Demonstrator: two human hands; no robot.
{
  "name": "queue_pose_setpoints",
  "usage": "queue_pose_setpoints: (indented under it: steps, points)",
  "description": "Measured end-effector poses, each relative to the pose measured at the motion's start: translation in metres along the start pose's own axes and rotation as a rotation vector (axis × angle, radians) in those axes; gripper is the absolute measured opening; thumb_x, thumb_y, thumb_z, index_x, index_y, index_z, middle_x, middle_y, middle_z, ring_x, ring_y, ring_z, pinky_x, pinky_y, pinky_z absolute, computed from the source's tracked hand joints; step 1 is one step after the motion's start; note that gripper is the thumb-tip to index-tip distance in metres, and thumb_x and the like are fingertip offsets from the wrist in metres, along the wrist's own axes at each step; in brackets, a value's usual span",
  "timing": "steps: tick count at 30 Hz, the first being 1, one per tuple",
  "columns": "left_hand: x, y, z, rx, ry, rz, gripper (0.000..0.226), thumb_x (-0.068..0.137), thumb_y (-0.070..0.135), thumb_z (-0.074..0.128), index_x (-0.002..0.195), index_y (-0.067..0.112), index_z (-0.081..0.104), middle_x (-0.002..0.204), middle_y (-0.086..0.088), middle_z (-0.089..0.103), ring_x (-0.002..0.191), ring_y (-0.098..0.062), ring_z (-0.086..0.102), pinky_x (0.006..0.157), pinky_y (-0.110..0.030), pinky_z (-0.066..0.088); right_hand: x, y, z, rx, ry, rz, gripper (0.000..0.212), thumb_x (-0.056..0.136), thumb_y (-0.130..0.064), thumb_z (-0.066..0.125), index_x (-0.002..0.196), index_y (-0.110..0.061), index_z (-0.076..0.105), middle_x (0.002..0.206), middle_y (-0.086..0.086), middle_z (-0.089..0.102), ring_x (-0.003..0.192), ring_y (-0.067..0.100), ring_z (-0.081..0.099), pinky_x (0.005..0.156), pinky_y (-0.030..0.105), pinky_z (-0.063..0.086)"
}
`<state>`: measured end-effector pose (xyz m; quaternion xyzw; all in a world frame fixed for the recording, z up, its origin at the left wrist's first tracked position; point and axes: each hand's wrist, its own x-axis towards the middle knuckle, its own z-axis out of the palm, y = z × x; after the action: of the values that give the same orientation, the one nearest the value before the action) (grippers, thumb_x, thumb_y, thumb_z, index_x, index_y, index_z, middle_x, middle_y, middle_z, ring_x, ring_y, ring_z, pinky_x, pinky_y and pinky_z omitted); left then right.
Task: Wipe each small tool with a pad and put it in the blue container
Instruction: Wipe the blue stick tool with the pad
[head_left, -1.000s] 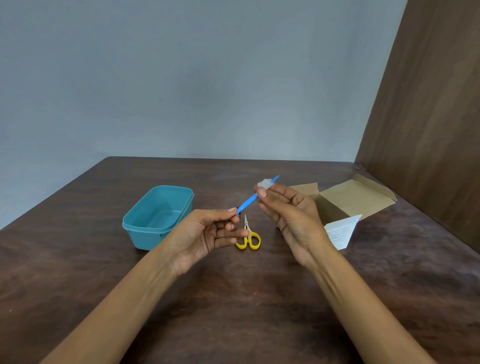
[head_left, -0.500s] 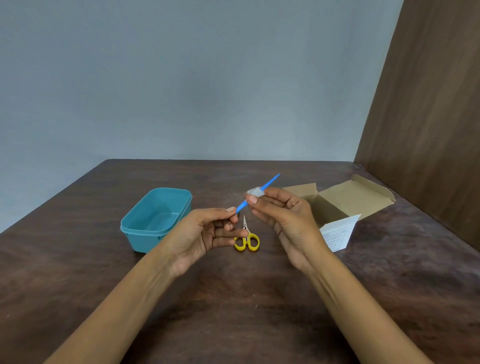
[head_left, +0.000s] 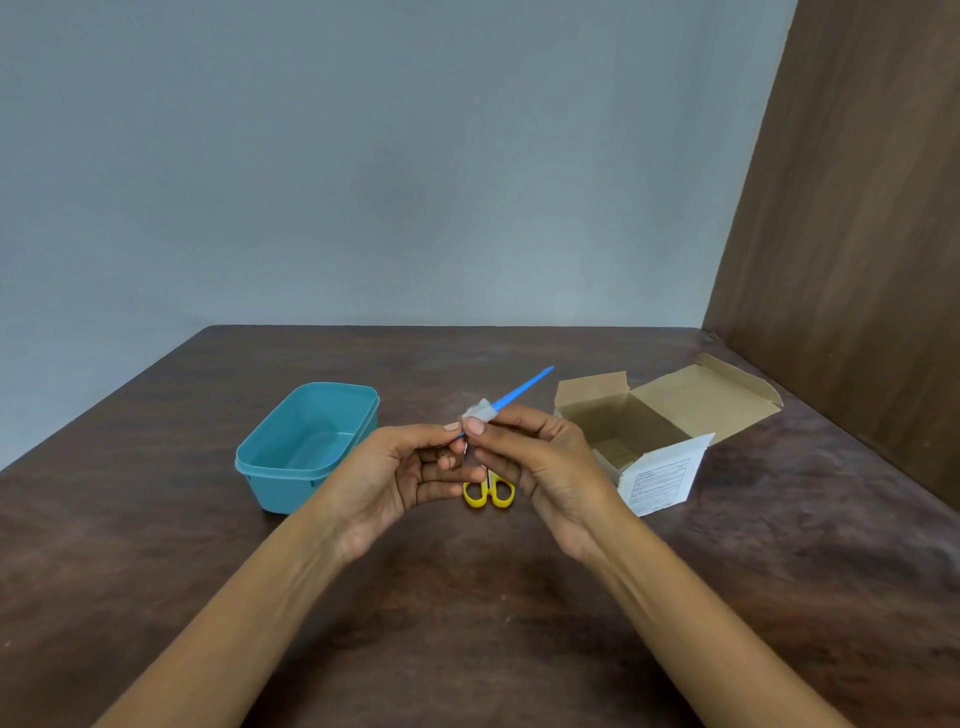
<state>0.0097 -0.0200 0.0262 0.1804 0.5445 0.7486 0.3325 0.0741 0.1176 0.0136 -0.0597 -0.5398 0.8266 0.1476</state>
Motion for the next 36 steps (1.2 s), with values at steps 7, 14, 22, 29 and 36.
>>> queue_pose_setpoints:
  steps: [7, 14, 22, 29, 36]
  points:
    - [0.002, 0.0, -0.001, -0.018, 0.015, -0.015, 0.025, 0.087, 0.011, 0.053, 0.064, 0.004, 0.06, 0.049, -0.001, 0.054, 0.057, -0.017, 0.07, 0.047, -0.019, 0.054, 0.004, -0.021, -0.013, 0.191, 0.117, -0.1, 0.026, 0.062, -0.01, 0.073, 0.088, -0.003, 0.071, 0.083, 0.002, 0.075, 0.079, 0.005, 0.069, 0.068, 0.015, 0.054]
    - [0.003, 0.001, -0.004, -0.035, 0.055, -0.036, 0.022, 0.088, 0.01, 0.053, 0.067, 0.003, 0.059, 0.048, -0.002, 0.055, 0.055, -0.017, 0.07, 0.046, -0.018, 0.054, 0.001, -0.009, -0.004, 0.091, 0.049, -0.034, 0.015, 0.062, -0.01, 0.073, 0.077, -0.009, 0.075, 0.084, 0.004, 0.075, 0.074, 0.008, 0.069, 0.071, 0.018, 0.056]
    - [0.005, -0.003, -0.005, -0.016, 0.055, -0.035, 0.018, 0.08, 0.012, 0.058, 0.064, 0.004, 0.061, 0.049, -0.002, 0.055, 0.056, -0.017, 0.07, 0.047, -0.019, 0.055, -0.001, -0.005, -0.002, 0.081, 0.02, -0.001, 0.008, 0.074, -0.001, 0.07, 0.081, -0.005, 0.072, 0.085, 0.003, 0.074, 0.077, 0.01, 0.068, 0.071, 0.019, 0.057]
    - [0.007, -0.004, -0.004, -0.024, 0.047, -0.043, 0.018, 0.08, 0.012, 0.058, 0.064, 0.004, 0.062, 0.05, -0.002, 0.056, 0.056, -0.017, 0.07, 0.047, -0.019, 0.055, 0.0, -0.008, -0.004, 0.045, 0.018, -0.009, 0.007, 0.076, 0.0, 0.069, 0.078, -0.006, 0.071, 0.091, 0.006, 0.074, 0.081, 0.011, 0.069, 0.069, 0.018, 0.056]
    - [0.006, -0.003, -0.005, -0.061, 0.055, -0.053, 0.016, 0.083, 0.011, 0.056, 0.07, 0.003, 0.061, 0.05, -0.001, 0.058, 0.058, -0.017, 0.071, 0.047, -0.018, 0.055, 0.0, -0.018, -0.007, 0.018, -0.026, -0.072, 0.017, 0.078, -0.014, 0.067, 0.092, -0.006, 0.072, 0.098, 0.007, 0.074, 0.089, 0.009, 0.068, 0.076, 0.019, 0.055]
